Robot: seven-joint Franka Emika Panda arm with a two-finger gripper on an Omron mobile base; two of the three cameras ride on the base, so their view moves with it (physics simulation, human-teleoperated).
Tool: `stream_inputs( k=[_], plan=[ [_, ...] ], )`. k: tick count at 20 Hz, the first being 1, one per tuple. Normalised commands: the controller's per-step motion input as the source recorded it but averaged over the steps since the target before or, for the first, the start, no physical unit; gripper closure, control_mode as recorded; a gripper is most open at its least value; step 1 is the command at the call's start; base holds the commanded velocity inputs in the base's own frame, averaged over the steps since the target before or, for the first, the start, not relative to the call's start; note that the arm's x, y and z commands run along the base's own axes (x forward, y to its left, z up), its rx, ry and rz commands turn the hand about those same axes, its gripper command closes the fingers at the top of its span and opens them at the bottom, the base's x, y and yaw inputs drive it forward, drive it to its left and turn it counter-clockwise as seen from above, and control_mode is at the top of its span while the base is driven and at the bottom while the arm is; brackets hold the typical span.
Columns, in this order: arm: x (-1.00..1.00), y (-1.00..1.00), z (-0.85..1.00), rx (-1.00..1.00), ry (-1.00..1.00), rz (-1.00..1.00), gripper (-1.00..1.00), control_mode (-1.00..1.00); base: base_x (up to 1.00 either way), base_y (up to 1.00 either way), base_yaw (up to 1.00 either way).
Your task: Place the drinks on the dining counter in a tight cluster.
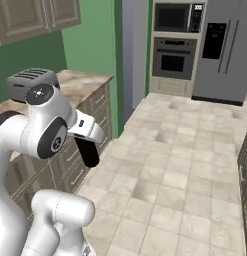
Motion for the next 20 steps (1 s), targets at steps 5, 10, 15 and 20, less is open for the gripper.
stream_inputs(
  k=[5,10,15,20],
  plan=[
    [0.00,0.00,0.00,0.00,0.00,0.00,1.00,1.00,1.00,-0.08,-0.18],
    [0.00,0.00,0.00,0.00,0.00,0.00,1.00,1.00,1.00,0.00,-0.09],
    [0.00,0.00,0.00,0.00,0.00,0.00,1.00,1.00,1.00,0.00,0.00],
    [0.00,0.00,0.00,0.00,0.00,0.00,1.00,1.00,1.00,0.00,-0.07]
  ],
)
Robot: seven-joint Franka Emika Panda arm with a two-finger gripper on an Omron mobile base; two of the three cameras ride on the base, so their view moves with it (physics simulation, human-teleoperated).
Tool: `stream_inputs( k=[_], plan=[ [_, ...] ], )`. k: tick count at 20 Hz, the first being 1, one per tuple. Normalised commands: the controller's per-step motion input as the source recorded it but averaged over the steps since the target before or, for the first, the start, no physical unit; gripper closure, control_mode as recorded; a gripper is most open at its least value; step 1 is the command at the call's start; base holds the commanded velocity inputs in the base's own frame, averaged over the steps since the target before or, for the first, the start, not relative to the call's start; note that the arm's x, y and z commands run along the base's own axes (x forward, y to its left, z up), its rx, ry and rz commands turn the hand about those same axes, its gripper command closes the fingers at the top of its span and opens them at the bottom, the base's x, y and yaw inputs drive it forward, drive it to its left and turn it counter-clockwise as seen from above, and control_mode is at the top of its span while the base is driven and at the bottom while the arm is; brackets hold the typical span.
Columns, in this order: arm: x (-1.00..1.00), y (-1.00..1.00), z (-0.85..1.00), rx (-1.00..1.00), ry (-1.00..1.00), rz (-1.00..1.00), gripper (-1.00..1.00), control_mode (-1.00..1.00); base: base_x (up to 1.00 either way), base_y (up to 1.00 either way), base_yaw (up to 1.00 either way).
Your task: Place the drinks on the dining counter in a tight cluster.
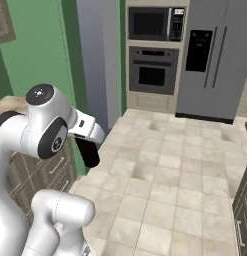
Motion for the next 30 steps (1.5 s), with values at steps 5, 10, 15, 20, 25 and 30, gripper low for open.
stream_inputs(
  k=[5,10,15,20,25,30],
  plan=[
    [0.00,0.00,0.00,0.00,0.00,0.00,1.00,1.00,1.00,-0.04,-0.16],
    [0.00,0.00,0.00,0.00,0.00,0.00,1.00,1.00,1.00,-0.08,-0.27],
    [0.00,0.00,0.00,0.00,0.00,0.00,1.00,1.00,1.00,-0.01,-0.34],
    [0.00,0.00,0.00,0.00,0.00,0.00,1.00,1.00,1.00,0.00,-0.35],
    [0.00,0.00,0.00,0.00,0.00,0.00,1.00,1.00,1.00,0.00,-0.36],
    [0.00,0.00,0.00,0.00,0.00,0.00,1.00,1.00,1.00,0.00,-0.35]
  ],
)
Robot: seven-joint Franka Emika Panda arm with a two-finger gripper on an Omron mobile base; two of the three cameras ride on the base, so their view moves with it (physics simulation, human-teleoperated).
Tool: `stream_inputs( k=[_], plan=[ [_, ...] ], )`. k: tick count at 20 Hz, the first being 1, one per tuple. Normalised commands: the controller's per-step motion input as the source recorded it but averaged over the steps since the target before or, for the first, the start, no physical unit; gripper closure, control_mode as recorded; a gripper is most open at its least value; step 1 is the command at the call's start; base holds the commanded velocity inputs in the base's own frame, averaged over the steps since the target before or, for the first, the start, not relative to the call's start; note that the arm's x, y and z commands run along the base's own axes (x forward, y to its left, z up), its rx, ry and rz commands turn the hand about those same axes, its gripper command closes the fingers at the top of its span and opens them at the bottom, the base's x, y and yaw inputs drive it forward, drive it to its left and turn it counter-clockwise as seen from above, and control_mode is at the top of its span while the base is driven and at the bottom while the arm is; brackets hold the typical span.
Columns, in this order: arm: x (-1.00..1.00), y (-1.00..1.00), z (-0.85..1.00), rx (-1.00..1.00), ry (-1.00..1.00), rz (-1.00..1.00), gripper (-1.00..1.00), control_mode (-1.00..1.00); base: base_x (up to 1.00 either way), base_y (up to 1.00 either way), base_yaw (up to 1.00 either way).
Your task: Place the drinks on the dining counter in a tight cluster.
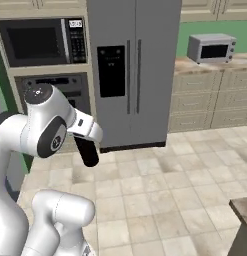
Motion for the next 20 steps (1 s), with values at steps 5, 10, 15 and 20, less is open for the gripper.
stream_inputs(
  k=[5,10,15,20],
  plan=[
    [0.00,0.00,0.00,0.00,0.00,0.00,1.00,1.00,1.00,0.00,-0.34],
    [0.00,0.00,0.00,0.00,0.00,0.00,1.00,1.00,1.00,0.00,-0.35],
    [0.00,0.00,0.00,0.00,0.00,0.00,1.00,1.00,1.00,0.00,-0.40],
    [0.00,0.00,0.00,0.00,0.00,0.00,1.00,1.00,0.98,0.00,-0.56]
  ],
)
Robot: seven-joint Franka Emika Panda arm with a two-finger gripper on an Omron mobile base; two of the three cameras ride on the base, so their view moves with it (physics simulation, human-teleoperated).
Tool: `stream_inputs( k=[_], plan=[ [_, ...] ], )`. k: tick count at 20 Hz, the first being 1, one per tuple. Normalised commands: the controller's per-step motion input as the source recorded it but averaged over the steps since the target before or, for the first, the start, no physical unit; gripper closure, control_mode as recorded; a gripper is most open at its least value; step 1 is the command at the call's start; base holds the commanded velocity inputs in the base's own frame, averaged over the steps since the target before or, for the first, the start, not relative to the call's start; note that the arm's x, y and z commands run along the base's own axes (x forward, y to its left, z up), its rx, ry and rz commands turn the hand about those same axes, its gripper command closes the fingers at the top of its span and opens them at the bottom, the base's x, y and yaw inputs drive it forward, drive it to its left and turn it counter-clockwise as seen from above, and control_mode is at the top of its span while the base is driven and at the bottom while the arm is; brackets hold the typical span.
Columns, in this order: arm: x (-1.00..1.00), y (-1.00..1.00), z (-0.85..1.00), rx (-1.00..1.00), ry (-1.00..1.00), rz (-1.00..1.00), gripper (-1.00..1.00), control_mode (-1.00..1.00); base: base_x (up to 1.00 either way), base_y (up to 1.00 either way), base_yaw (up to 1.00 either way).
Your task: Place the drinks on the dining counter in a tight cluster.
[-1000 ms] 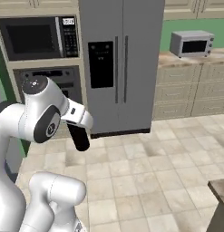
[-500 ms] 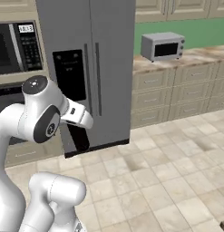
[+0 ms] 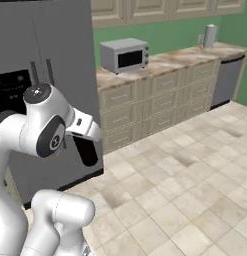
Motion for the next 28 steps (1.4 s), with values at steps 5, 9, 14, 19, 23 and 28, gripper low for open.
stream_inputs(
  k=[5,9,14,19,23,28],
  plan=[
    [0.00,0.00,0.00,0.00,0.00,0.00,1.00,1.00,0.82,0.00,-0.65],
    [0.00,0.00,0.00,0.00,0.00,0.00,1.00,1.00,0.95,0.00,-0.60],
    [0.00,0.00,0.00,0.00,0.00,0.00,1.00,1.00,1.00,0.00,-0.48],
    [0.00,0.00,0.00,0.00,0.00,0.00,1.00,1.00,1.00,0.00,-0.53],
    [0.00,0.00,0.00,0.00,0.00,0.00,1.00,1.00,0.94,0.01,-0.60],
    [0.00,0.00,0.00,0.00,0.00,0.00,1.00,1.00,0.76,0.07,-0.67]
  ],
)
